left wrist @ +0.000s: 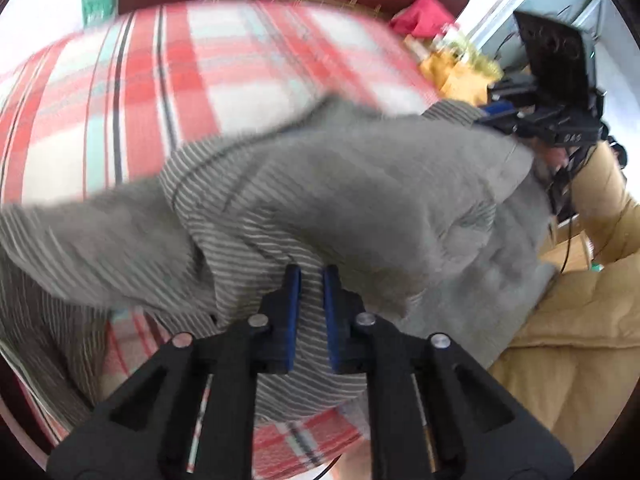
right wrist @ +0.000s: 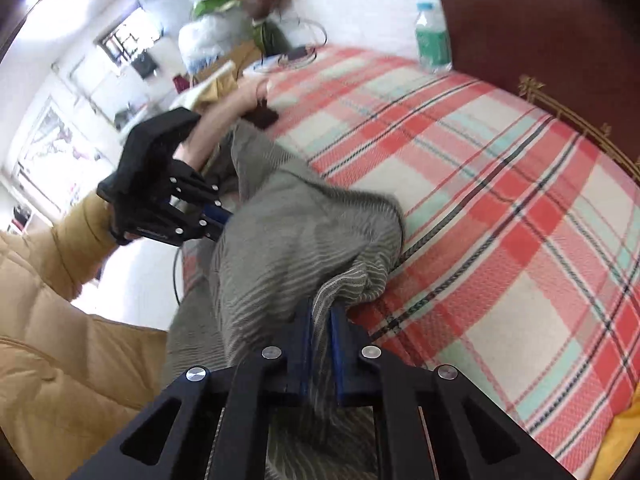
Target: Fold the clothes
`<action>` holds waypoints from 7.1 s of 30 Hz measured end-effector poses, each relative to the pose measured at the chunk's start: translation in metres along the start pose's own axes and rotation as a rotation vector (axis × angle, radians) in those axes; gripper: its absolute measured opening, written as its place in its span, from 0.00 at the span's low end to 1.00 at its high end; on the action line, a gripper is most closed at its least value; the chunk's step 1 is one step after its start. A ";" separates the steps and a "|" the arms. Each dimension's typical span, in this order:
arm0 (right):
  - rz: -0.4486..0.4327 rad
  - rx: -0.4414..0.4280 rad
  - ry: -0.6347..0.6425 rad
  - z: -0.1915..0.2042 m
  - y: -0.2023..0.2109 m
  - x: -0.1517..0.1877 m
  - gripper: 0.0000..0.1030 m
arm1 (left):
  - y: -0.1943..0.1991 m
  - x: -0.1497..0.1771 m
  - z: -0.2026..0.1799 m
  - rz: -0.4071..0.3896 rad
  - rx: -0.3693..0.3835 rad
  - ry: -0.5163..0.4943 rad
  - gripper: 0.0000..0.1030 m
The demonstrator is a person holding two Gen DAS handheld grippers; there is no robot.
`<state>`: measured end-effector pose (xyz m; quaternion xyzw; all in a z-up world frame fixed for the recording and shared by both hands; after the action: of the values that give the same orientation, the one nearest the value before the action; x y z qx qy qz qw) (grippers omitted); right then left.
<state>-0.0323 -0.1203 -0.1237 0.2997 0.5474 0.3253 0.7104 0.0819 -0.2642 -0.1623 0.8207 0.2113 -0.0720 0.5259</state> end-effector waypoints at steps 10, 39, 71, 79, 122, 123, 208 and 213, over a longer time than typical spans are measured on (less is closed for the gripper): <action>-0.410 0.350 -0.158 -0.053 0.177 -0.024 0.07 | 0.026 -0.088 -0.022 -0.183 0.064 -0.049 0.46; -0.252 0.098 -0.616 -0.184 0.045 0.066 0.73 | -0.068 -0.021 -0.094 0.035 0.003 -0.404 0.31; -0.170 0.128 -0.285 -0.197 0.042 0.002 0.71 | -0.082 -0.045 -0.081 0.059 -0.116 -0.416 0.30; -0.126 0.074 -0.216 -0.189 0.008 0.006 0.09 | -0.037 -0.128 -0.062 -0.090 0.123 -0.137 0.83; -0.111 0.476 -0.335 -0.099 0.108 0.143 0.75 | -0.103 -0.078 0.014 0.009 -0.186 0.086 0.85; -0.120 0.472 -0.353 -0.092 0.105 0.150 0.75 | -0.112 -0.072 0.016 0.018 -0.227 0.074 0.83; 0.239 0.881 0.200 -0.052 0.156 0.156 0.24 | -0.171 -0.130 -0.212 -0.018 0.118 -0.173 0.69; 0.058 0.579 -0.250 -0.056 0.142 0.224 0.49 | -0.168 -0.143 -0.205 -0.031 0.102 -0.171 0.69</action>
<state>-0.0637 0.1474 -0.1562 0.5427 0.5169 0.1370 0.6478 -0.1392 -0.0597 -0.1643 0.8339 0.1743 -0.1605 0.4985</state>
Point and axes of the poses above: each gripper's, at about its wrist camera, not at the fingertips, and y roughly against the way its jaws point, z to its left, x to its underside, the point moved 7 cm from there along -y, roughly the way its jaws point, and after that the axes turned 13 degrees about y, right-handed, at the moved point
